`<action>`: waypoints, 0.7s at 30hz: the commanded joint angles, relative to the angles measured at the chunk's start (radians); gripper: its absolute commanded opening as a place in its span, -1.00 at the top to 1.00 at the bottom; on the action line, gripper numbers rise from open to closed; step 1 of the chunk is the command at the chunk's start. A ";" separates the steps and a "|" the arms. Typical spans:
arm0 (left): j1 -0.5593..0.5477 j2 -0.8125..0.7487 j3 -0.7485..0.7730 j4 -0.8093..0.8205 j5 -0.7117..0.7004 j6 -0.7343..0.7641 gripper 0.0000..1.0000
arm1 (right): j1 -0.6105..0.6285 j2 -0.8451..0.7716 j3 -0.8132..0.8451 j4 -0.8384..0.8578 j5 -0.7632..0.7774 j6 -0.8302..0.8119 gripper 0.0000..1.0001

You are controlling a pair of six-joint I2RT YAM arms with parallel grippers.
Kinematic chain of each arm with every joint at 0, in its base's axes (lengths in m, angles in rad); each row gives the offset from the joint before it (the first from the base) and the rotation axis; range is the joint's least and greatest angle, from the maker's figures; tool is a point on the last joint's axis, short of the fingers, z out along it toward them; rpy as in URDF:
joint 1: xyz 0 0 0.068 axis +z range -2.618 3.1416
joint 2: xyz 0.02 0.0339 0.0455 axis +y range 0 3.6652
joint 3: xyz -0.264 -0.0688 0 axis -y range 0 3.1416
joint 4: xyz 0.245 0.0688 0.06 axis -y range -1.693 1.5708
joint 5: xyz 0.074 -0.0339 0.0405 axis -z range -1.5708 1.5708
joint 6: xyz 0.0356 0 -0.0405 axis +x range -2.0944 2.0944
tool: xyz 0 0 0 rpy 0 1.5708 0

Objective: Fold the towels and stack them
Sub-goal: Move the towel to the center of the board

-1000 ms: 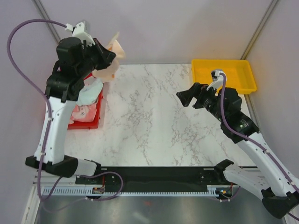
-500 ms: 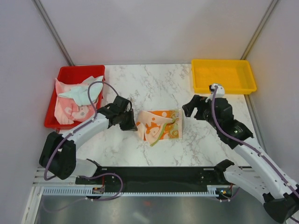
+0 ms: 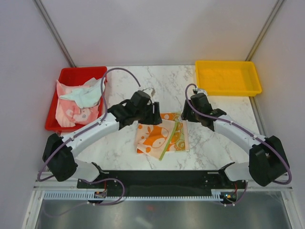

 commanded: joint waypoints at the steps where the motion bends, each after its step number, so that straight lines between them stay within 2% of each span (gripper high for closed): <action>1: -0.165 0.044 -0.001 -0.001 -0.020 0.030 -0.32 | -0.048 0.060 0.040 0.100 -0.063 0.068 -0.13; 2: -0.220 0.053 -0.016 -0.001 -0.020 0.030 -0.32 | -0.060 0.072 0.042 0.107 -0.115 0.085 -0.04; 3: -0.245 0.068 -0.030 0.059 -0.206 0.287 -0.18 | -0.066 0.081 0.043 0.114 -0.131 0.105 -0.02; 4: -0.270 0.078 -0.046 0.068 -0.214 0.297 -0.14 | -0.069 0.094 0.043 0.121 -0.136 0.121 -0.01; 8: -0.409 0.115 -0.124 0.109 -0.287 0.268 0.04 | -0.069 0.109 0.022 0.140 -0.162 0.171 0.03; 11: -0.473 0.113 -0.164 0.132 -0.368 0.224 0.10 | -0.069 0.123 -0.023 0.214 -0.220 0.214 0.06; 14: -0.532 0.101 -0.197 0.178 -0.373 0.227 0.11 | -0.068 0.157 -0.055 0.273 -0.304 0.269 0.10; 21: -0.607 0.141 -0.221 0.183 -0.399 0.182 0.10 | -0.068 0.164 -0.104 0.338 -0.320 0.307 0.14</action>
